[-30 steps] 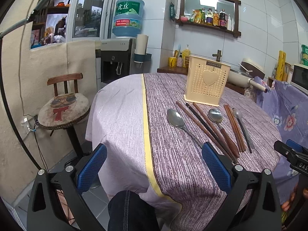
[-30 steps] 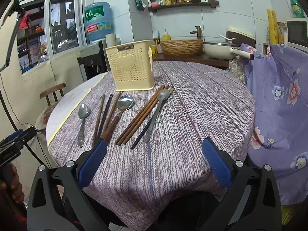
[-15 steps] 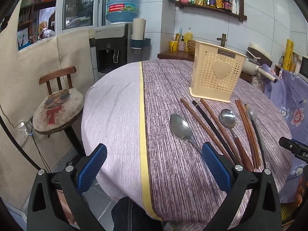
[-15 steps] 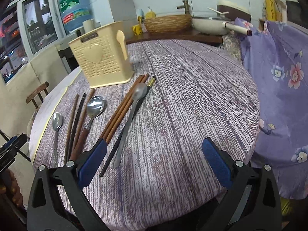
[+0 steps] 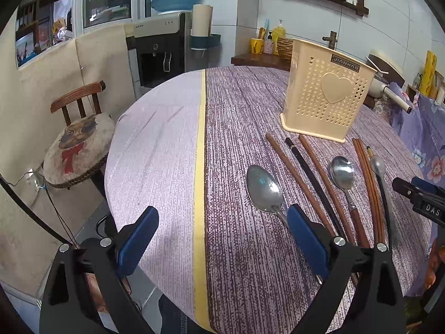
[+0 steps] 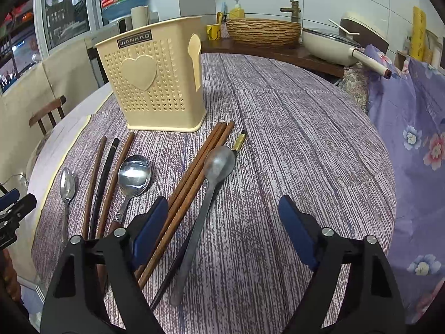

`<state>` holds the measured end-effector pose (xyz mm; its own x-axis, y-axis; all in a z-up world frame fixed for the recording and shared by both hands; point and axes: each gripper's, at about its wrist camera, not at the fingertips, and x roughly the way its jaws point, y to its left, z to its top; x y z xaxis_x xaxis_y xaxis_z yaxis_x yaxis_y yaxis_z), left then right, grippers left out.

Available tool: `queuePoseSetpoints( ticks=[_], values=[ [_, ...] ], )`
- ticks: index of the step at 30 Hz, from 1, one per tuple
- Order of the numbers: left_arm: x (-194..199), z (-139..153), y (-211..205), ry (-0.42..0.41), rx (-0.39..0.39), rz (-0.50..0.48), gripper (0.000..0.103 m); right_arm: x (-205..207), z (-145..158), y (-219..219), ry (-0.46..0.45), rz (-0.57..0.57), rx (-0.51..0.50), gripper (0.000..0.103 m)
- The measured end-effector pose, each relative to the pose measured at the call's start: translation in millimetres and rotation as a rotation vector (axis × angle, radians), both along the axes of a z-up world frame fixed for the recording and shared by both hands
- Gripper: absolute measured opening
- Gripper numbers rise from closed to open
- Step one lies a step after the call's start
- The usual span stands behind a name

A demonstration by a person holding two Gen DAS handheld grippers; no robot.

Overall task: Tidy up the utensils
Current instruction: 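Move the right gripper onto the small silver spoon while the left gripper approaches the large spoon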

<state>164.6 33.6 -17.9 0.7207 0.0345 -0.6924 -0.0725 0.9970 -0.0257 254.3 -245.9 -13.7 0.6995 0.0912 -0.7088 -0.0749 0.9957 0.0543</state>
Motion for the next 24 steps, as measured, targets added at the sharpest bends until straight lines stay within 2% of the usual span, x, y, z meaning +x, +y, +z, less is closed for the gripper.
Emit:
queuePoseSetpoints(
  ticks=[4,11,15,20,24],
  values=[
    [6,-2,0,0.011,-0.004,0.001,0.086,2,5,11,-0.018,0.038,0.009,0.079],
    [14,-7,-7,0.037,0.005,-0.016,0.083,14,-5,13,0.013,-0.009,-0.052,0.076],
    [19,-9,-10,0.049,0.008,-0.021,0.082,19,-14,15,0.046,0.002,-0.076,0.066],
    [20,-10,-12,0.050,0.001,-0.026,0.082,28,-21,18,0.069,0.001,-0.120,0.065],
    [19,-10,-12,0.050,-0.004,-0.028,0.082,36,-23,17,0.075,-0.004,-0.129,0.059]
  ],
)
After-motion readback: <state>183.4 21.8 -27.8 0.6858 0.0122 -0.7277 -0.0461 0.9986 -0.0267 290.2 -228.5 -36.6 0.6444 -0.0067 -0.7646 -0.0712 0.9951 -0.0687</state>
